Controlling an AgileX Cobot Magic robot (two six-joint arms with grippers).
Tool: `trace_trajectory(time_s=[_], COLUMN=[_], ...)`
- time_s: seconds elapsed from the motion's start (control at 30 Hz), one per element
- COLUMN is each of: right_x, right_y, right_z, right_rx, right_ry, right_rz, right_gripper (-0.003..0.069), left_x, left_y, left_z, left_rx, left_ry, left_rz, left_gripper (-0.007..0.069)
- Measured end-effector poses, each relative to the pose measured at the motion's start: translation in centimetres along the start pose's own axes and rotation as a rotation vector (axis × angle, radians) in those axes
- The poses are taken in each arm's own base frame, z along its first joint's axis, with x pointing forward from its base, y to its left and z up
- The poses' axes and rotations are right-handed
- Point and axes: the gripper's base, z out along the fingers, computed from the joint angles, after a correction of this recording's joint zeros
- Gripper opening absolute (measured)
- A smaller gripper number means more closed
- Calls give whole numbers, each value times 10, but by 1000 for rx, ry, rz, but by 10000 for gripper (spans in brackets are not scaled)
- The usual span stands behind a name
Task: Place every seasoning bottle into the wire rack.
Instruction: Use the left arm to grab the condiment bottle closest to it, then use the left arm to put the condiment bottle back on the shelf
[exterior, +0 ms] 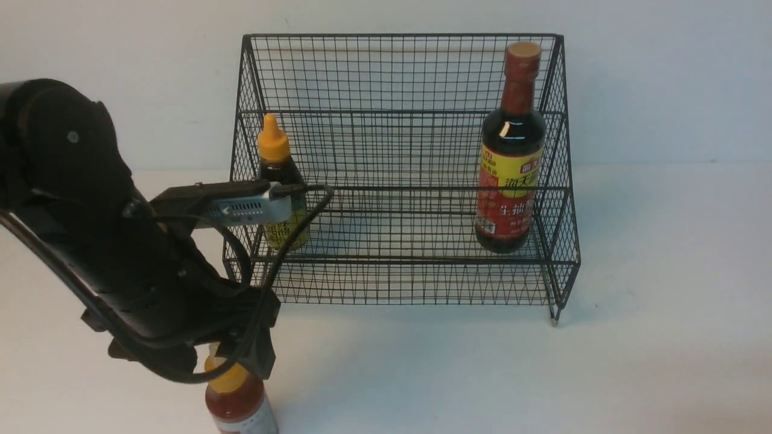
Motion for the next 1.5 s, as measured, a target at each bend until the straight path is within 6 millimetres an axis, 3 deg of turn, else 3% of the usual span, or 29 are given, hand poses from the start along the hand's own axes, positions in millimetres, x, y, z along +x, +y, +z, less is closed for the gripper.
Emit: trace_trajectory(time_s=[0.23,0.33,0.43,0.67,0.8,1.03,1.1,1.17,1.27,1.5], right_x=[0,0,0,0,0,0,0,0,0,0], right_y=[0,0,0,0,0,0,0,0,0,0], right_z=[0,0,0,0,0,0,0,0,0,0], right_rx=[0,0,0,0,0,0,0,0,0,0], right_ry=[0,0,0,0,0,0,0,0,0,0], right_rz=[0,0,0,0,0,0,0,0,0,-5], right_gripper=[-15,-15,-15,-15,-15,-15,-15,-15,-15,-15], left_x=[-8,-7,-7,-6,-10,-21,-21,-24,-37,-77], left_y=[7,11,11,13,8,-24,-32,-37,-41,-38], left_z=[17,20,20,17,-6,-136,-165,-182,-184,-138], left_rx=[-64,-105,-116,-133,-138,-81,-58,-43,-41,-75], left_ry=[51,81,79,88,21,-444,-536,-591,-597,-455], left_rz=[-10,-42,-55,-10,17,109,125,134,135,114], left_gripper=[549,444,290,290,290,290,290,290,290,290])
